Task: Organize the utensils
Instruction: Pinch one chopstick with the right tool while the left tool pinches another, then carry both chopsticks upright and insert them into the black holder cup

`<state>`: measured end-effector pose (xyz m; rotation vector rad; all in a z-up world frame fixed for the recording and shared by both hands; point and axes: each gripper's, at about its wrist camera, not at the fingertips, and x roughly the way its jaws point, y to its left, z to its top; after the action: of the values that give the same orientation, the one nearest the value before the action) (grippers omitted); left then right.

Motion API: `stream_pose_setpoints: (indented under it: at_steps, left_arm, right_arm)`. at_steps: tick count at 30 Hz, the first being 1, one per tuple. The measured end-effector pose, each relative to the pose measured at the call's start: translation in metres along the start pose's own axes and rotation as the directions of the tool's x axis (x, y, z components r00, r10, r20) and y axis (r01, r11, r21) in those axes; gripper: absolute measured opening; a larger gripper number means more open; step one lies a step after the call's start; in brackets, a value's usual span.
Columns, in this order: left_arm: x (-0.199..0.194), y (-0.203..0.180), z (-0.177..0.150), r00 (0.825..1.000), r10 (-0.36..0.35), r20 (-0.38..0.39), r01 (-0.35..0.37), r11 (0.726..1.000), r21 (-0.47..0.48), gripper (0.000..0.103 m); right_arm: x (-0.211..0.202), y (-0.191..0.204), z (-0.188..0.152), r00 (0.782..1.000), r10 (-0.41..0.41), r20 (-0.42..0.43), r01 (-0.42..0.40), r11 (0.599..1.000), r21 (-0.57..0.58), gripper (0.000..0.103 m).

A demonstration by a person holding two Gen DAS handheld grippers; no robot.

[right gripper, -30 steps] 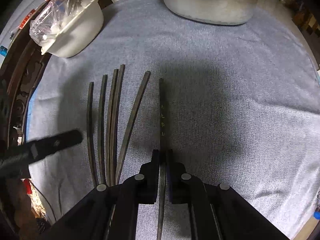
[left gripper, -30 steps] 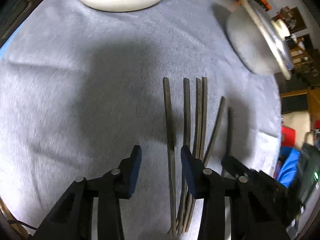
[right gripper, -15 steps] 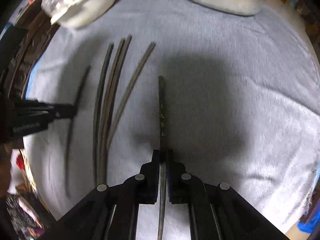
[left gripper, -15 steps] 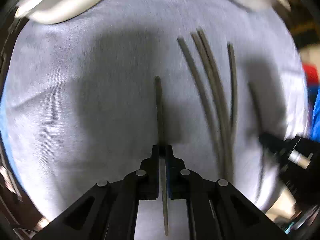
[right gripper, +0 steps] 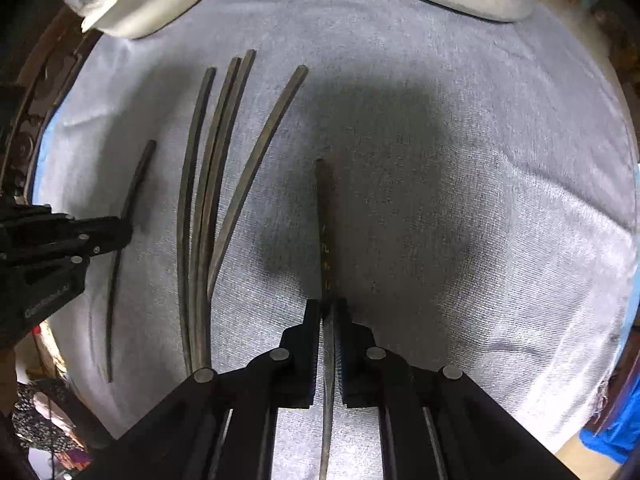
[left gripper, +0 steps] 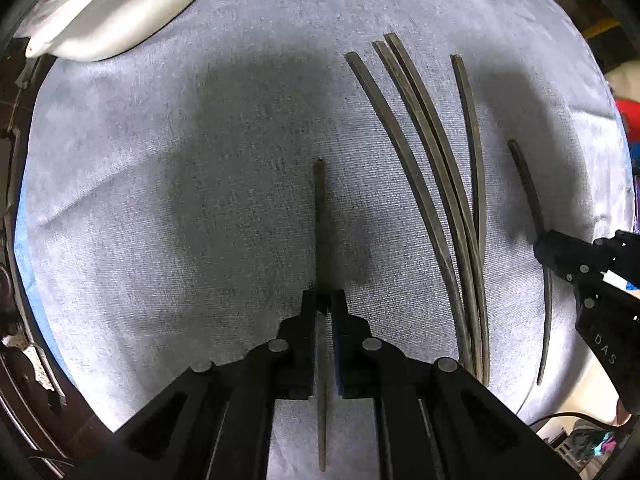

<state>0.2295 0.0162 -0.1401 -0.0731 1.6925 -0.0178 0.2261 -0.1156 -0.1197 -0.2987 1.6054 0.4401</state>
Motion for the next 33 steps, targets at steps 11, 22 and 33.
stream_pose_setpoints:
  at_steps: [11, 22, 33]
  left_arm:
    - [-0.011, 0.055, -0.075, 0.988, -0.125, 0.095, 0.138, 0.979, -0.147, 0.005]
    - [-0.070, 0.079, -0.159, 0.928, -0.166, 0.333, 0.246, 0.946, -0.212, 0.005]
    - [-0.142, 0.112, -0.237, 0.768, -0.159, 0.620, 0.396, 0.879, -0.265, 0.005]
  right_arm:
    - [-0.034, -0.008, -0.065, 0.987, 0.049, 0.153, -0.064, 0.993, 0.096, 0.007]
    - [-0.085, -0.025, -0.122, 0.937, 0.048, 0.345, -0.106, 0.983, 0.151, 0.007]
    - [-0.134, -0.032, -0.182, 0.800, 0.059, 0.597, -0.238, 0.945, 0.226, 0.007]
